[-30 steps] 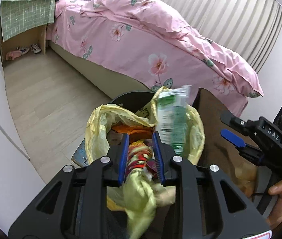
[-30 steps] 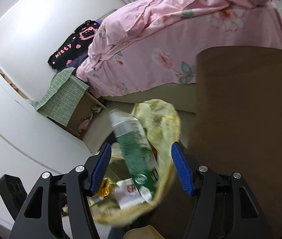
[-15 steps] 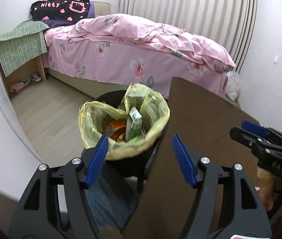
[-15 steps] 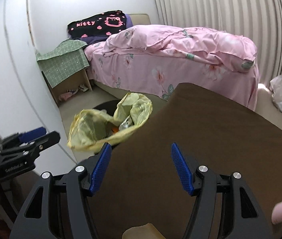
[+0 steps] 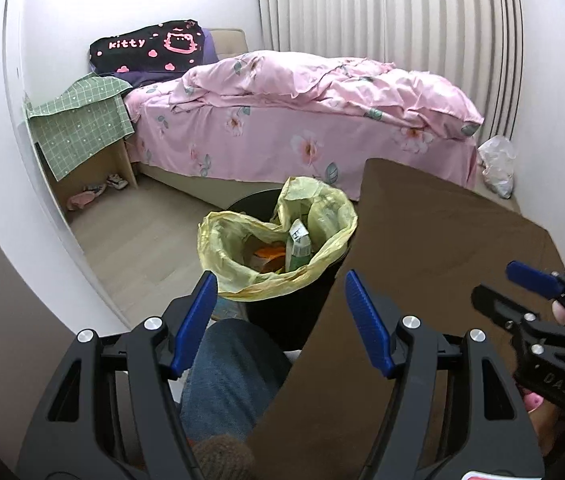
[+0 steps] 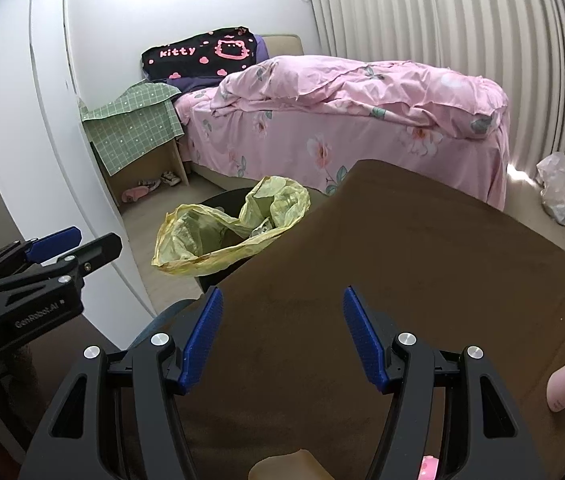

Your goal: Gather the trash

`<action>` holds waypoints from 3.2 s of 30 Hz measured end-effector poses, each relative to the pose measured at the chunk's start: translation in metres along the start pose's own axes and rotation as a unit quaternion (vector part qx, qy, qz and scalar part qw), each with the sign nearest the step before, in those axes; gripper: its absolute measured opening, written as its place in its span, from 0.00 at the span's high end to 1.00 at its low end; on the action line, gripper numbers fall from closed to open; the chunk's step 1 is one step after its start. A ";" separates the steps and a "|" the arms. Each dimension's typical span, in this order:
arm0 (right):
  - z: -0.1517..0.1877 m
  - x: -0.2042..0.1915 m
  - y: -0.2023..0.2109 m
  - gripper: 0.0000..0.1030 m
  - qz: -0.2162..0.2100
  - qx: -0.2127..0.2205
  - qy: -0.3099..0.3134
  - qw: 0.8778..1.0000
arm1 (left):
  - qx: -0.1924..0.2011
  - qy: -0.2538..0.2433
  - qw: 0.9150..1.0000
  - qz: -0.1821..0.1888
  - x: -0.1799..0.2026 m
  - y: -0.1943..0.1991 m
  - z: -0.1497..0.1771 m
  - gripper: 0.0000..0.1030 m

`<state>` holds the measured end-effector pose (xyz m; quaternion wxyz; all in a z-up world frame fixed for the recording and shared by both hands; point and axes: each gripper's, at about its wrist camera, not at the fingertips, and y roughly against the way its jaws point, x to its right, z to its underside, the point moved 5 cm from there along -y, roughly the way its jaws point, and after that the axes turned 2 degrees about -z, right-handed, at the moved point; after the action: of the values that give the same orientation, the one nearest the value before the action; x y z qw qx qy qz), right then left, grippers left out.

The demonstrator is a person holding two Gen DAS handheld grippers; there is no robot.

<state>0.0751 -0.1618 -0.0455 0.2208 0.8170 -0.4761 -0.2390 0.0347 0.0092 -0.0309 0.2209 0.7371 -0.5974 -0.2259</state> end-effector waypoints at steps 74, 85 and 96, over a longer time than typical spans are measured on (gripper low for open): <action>-0.004 -0.003 0.005 0.43 0.029 0.002 0.025 0.999 | -0.010 -0.009 1.000 0.017 0.002 -0.011 0.004 0.39; -0.004 -0.004 0.004 0.43 0.030 0.001 0.025 0.999 | -0.014 -0.013 1.000 0.020 0.008 -0.012 0.003 0.39; -0.003 0.015 0.011 0.43 0.037 -0.012 0.041 0.998 | -0.051 -0.007 0.996 0.071 0.021 -0.025 0.009 0.39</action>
<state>0.0765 -0.1797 -0.0392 0.2587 0.8052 -0.4935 -0.2028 0.0525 -0.0071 -0.0547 0.2695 0.6787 -0.6377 -0.2452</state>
